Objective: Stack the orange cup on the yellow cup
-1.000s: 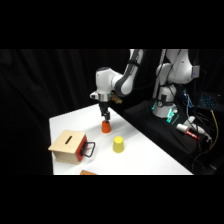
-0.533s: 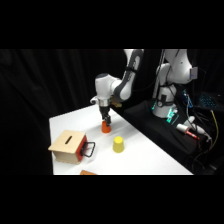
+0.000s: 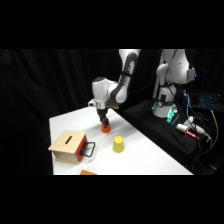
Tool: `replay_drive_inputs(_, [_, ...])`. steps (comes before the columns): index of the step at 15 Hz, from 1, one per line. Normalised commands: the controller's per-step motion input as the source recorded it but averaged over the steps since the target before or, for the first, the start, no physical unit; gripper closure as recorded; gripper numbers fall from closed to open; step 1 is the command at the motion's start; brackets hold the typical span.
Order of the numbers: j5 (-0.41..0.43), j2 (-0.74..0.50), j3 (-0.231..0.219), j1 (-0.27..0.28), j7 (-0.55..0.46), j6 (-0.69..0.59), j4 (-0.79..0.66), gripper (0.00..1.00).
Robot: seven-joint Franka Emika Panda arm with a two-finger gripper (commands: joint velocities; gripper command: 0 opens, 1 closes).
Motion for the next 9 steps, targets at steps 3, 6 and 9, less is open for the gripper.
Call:
replay_drive_inputs(3, [0.133,0.06,0.124,-0.104,-0.22,0.0,0.11,0.25])
replay_drive_inputs(6, [0.088,0.0,0.074,-0.052,-0.17,-0.04,0.07,0.51])
replay_drive_inputs(9, [0.043,-0.05,0.025,-0.021,-0.13,-0.07,0.04,0.54])
